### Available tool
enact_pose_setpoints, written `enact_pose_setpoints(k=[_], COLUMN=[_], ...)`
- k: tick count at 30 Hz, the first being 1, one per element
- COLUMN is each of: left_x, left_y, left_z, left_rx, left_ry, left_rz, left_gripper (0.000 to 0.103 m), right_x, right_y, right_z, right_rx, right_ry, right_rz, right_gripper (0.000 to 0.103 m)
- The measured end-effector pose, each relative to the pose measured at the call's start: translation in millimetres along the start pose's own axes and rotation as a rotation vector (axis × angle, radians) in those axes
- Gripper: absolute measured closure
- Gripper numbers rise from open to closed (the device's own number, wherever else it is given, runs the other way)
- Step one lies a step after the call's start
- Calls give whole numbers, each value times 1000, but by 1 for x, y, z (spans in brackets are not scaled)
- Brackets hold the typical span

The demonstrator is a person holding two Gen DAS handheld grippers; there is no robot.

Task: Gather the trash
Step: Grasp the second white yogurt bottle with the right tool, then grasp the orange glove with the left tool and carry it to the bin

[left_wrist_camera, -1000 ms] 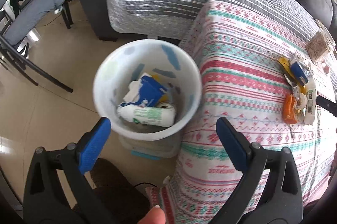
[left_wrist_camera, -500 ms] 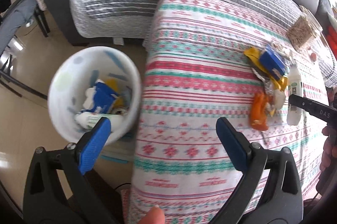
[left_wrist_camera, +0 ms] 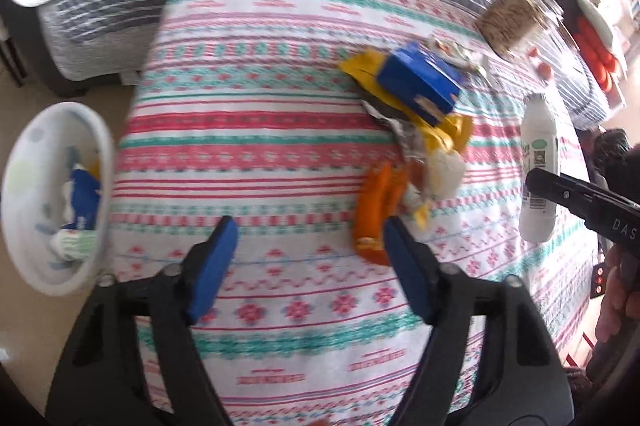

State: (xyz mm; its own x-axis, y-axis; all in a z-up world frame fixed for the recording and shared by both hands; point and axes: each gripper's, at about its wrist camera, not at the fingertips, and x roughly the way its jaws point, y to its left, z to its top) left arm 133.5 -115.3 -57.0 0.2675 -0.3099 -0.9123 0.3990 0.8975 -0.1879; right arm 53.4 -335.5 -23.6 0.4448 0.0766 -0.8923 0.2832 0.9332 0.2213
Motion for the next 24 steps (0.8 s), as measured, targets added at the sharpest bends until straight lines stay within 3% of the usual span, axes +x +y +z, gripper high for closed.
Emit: enact_pose_setpoints(k=[2, 11, 24], left_x=[5, 18, 26], left_y=[-6, -29, -35], left_z=[0, 4, 7], left_rx=[12, 40, 32], left_ry=[8, 21, 34], left_rz=[-25, -79, -66], left_gripper=[44, 66, 82], right_x=[-3, -1, -4], right_y=[-5, -10, -14], right_z=[-1, -4, -8], right_rx=[5, 22, 26], right_ry=[-4, 12, 11], right_rz=[3, 15, 8], right_gripper=[66, 66, 66])
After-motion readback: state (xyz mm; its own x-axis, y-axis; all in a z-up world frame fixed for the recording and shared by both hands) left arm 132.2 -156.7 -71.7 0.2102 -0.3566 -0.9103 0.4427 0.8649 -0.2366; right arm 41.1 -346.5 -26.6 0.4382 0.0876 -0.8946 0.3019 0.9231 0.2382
